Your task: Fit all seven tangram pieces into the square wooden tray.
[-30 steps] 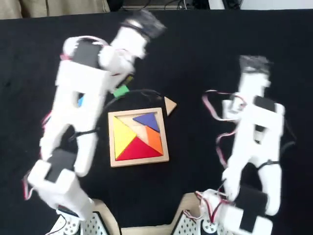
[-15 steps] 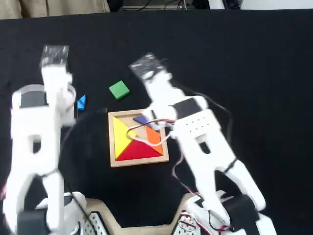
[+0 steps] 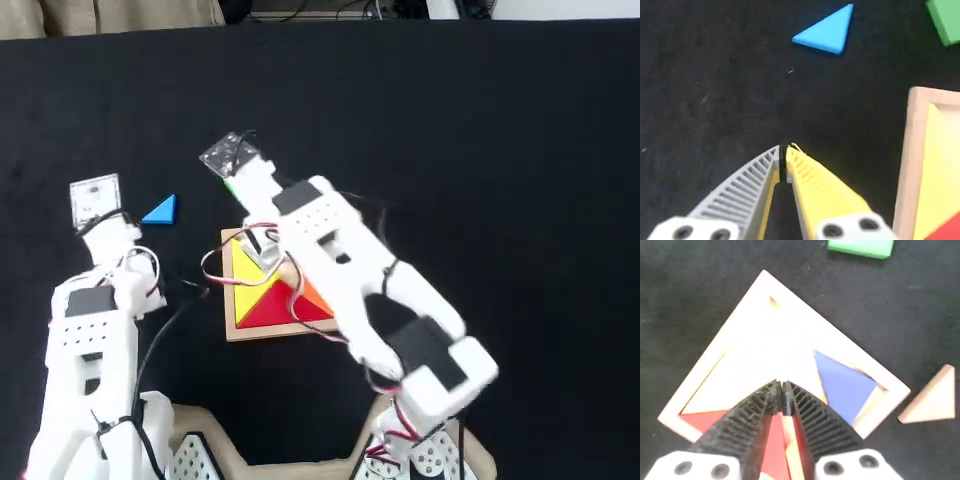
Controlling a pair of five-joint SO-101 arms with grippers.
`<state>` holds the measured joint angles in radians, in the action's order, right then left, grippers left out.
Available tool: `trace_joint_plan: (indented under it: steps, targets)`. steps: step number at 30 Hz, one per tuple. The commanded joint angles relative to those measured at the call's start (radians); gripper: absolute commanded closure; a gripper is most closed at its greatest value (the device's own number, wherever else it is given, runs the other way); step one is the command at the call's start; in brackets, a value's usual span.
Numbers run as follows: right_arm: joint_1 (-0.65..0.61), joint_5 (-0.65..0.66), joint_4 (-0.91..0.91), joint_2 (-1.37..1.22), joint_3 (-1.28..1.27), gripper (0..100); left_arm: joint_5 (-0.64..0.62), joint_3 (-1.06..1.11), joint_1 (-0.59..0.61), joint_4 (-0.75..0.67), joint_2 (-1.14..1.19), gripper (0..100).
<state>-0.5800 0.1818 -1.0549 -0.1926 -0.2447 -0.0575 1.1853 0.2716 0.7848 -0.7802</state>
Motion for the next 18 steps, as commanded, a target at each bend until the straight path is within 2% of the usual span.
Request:
trace_joint_plan:
  steps: [1,18]
  targets:
    - [-0.002,-0.002,-0.002,-0.074,0.108,98.7,-0.021,0.01,0.024,-0.043,-0.02,97]
    - [0.166,0.037,0.006,-0.197,0.176,98.7,-0.021,0.058,-0.048,-0.049,-0.021,97]
